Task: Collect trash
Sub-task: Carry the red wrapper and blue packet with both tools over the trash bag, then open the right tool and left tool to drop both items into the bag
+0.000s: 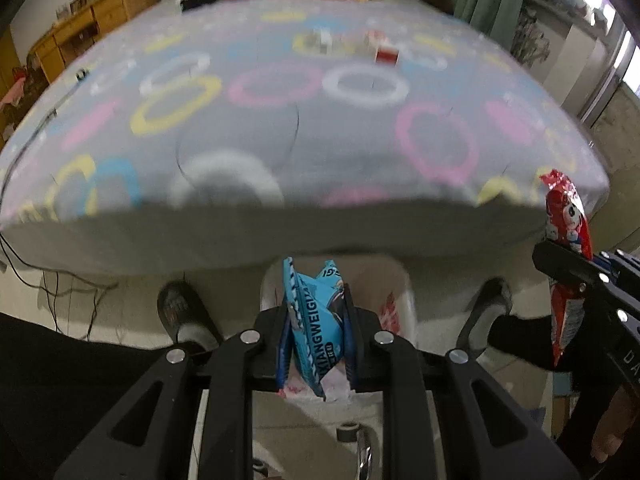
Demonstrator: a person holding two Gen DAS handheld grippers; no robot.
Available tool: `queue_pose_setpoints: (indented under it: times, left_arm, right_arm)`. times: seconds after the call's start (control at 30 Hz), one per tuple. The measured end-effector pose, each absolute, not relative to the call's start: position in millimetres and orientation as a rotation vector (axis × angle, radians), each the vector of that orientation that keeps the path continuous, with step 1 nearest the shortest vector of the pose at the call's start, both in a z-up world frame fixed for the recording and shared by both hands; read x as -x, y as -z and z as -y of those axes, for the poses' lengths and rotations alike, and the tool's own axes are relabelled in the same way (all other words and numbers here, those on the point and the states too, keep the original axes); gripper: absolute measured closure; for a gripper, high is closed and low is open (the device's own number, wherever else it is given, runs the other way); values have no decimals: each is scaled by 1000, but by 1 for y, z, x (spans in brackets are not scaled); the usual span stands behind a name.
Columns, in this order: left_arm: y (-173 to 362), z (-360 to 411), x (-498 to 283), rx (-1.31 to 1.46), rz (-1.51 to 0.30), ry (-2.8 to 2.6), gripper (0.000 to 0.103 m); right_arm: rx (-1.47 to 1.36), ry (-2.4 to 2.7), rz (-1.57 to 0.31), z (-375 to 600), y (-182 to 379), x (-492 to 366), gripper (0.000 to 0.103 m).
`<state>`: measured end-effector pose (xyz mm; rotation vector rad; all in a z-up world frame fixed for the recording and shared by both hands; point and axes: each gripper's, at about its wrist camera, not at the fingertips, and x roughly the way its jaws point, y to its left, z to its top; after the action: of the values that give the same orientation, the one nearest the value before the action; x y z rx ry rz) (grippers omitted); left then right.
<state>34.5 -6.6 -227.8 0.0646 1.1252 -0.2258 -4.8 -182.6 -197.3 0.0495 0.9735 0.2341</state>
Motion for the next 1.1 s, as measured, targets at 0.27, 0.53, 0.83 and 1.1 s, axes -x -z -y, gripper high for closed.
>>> queue_pose_setpoints:
  times: [0.27,0.53,0.83,1.1]
  left_arm:
    - [282,13,-50,-45,-1245,237,82]
    - [328,21,-55,-70,-1326,219,82]
    - [347,23,-55,-84,-1362,210,81]
    - [348,19,-55,-76,-1364,184,21]
  right_arm:
    - [-111,-262,-1095,174,260,-19,92]
    - [-172,-238,-1202,173,301,-39,92]
    - [-182,-214,-1235,171,316,-50,91]
    - [-231,-209,-1221,177,318,-57,22]
